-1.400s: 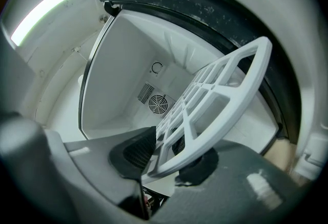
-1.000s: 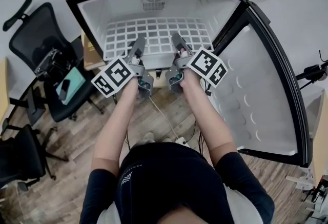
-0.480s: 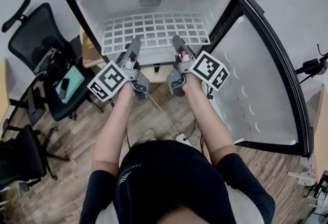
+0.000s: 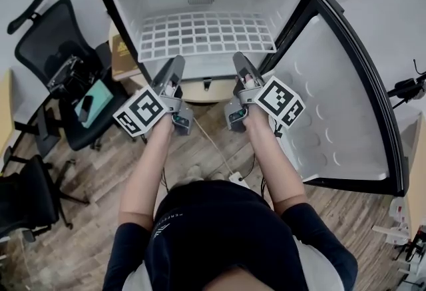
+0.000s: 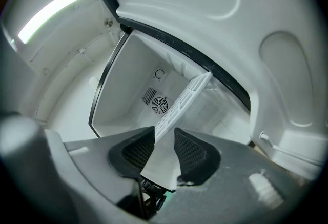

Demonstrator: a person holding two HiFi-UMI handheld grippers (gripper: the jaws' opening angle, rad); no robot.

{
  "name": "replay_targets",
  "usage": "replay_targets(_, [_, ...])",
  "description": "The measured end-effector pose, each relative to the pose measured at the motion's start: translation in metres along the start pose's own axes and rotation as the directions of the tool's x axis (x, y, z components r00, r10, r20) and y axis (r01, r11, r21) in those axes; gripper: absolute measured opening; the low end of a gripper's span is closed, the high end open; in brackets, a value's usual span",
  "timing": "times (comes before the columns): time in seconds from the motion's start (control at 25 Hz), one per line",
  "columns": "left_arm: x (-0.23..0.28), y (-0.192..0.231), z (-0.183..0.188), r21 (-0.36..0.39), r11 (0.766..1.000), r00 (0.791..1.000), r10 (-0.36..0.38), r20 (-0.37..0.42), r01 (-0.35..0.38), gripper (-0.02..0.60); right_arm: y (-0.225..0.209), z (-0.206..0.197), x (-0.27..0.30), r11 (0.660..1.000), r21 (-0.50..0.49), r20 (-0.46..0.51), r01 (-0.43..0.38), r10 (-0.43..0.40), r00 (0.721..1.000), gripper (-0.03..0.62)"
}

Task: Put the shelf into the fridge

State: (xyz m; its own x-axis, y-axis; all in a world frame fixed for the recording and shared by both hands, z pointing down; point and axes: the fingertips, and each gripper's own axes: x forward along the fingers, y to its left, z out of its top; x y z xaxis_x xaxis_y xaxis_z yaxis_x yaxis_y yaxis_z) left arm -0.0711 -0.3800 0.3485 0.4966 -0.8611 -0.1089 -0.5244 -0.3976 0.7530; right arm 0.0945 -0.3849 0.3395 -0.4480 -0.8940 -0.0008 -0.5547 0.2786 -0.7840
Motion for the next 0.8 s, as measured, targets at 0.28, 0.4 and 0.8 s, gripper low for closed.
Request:
replay_targets(0.28, [-0.012,-0.007,0.003,0.297,0.952,0.997,0.076,-0.011,-0.069,0.075,0.006,-0.002,-0.008,0.967,-0.251,0.008,0.052,-0.051,0.999,0.118])
replay_targets(0.4, [-0.015,-0.01,0.008,0.407,0.908,0.994,0.109,0.001,-0.1,0.071,0.009,-0.004,-0.009,0.903,-0.42,0.023,0.091,-0.089,0.996,0.118])
replay_targets(0.8, [-0.017,-0.006,0.009,0.547,0.827,0.987,0.162,-0.004,-0.133,0.071,0.015,-0.014,0.003,0.735,-0.668,0.014,0.118,-0.146,0.989,0.118])
